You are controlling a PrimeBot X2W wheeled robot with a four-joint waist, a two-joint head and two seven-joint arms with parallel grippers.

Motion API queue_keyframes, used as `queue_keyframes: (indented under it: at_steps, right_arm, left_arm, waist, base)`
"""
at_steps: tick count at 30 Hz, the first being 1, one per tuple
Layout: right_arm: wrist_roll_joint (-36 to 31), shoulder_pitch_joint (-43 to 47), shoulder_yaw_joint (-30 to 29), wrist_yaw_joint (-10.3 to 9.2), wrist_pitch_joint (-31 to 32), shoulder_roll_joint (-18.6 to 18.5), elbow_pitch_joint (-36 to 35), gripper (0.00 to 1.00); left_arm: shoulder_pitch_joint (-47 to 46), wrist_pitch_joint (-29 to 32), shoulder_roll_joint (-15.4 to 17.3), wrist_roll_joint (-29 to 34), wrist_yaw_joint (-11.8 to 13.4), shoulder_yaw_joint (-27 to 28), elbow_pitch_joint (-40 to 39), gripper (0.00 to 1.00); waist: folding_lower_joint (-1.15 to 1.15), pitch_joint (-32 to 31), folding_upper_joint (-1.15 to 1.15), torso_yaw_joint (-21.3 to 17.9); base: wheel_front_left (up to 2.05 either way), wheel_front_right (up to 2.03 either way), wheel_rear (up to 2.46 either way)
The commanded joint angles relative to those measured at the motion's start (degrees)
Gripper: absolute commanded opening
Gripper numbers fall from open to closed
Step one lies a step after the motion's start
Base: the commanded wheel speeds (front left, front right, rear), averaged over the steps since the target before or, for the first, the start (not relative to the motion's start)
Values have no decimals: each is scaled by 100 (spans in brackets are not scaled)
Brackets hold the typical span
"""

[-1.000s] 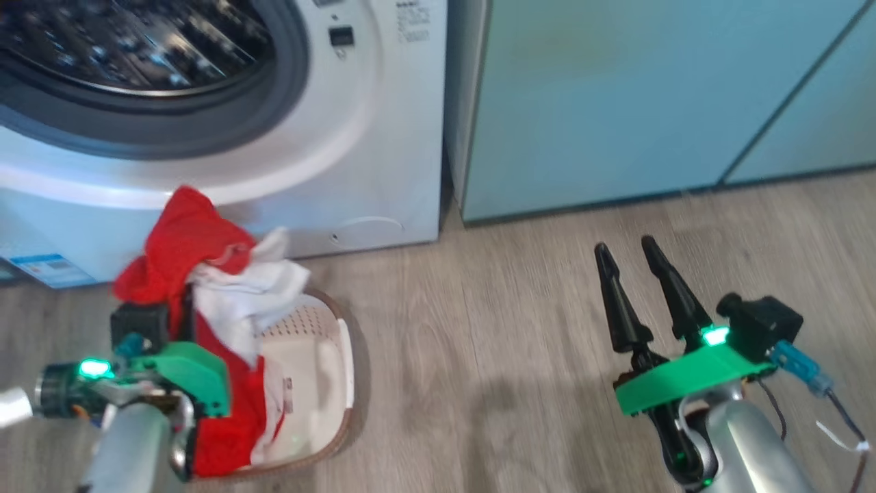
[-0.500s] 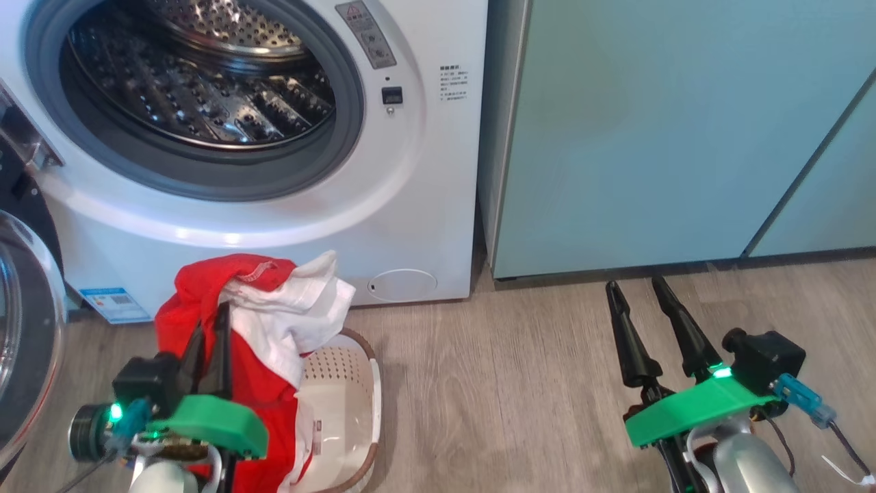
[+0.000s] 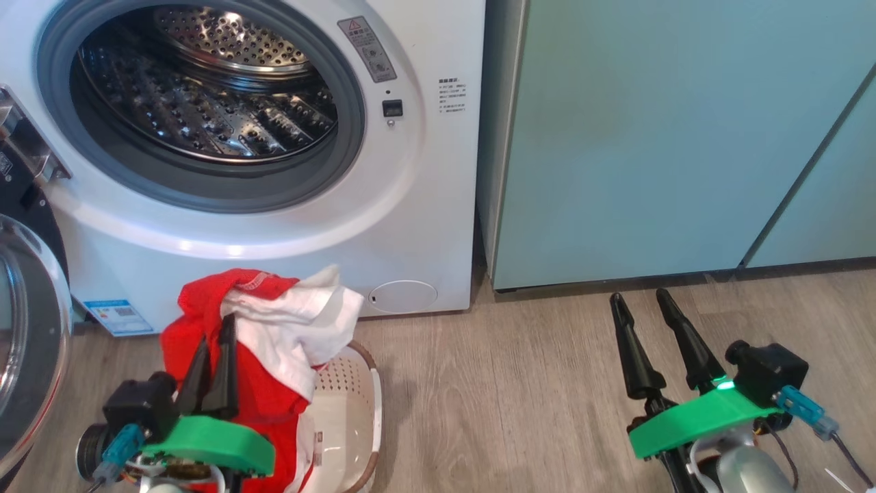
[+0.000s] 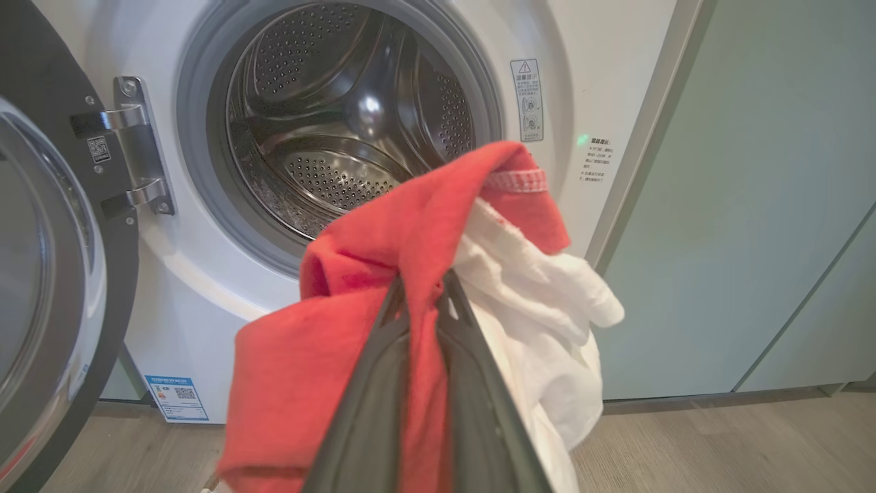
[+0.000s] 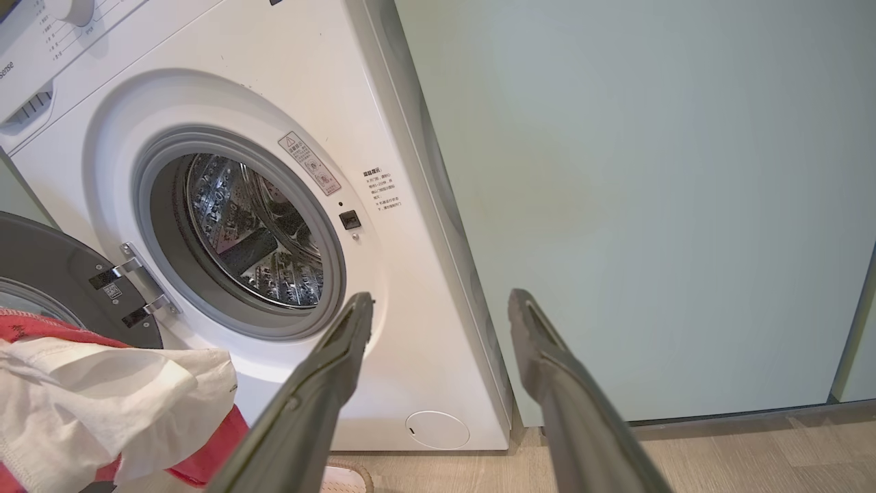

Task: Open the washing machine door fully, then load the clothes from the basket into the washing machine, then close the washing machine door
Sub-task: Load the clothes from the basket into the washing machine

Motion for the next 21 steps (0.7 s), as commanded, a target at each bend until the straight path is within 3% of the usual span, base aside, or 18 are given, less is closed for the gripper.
queue_keyframes:
  at_steps: [1,13,21]
  right_arm:
    - [-52,-173,159,0,-37,2,-173,100]
    - [-16,-183,250,0,-37,2,-178,100]
    - [-110,-276,342,0,-37,2,-251,100]
  left_arm:
    - [-166,-74,11,-17,18,134,-245,0]
    - [-253,-74,10,1,51,151,-289,0]
    - [-868,-74,10,47,-162,426,-236,0]
  waist:
    - [1,-4,0,-7]
    - [1,83,0,-153]
    - [1,776,0,-357]
  base:
    - [0,0,0]
    - [0,0,0]
    - [0,0,0]
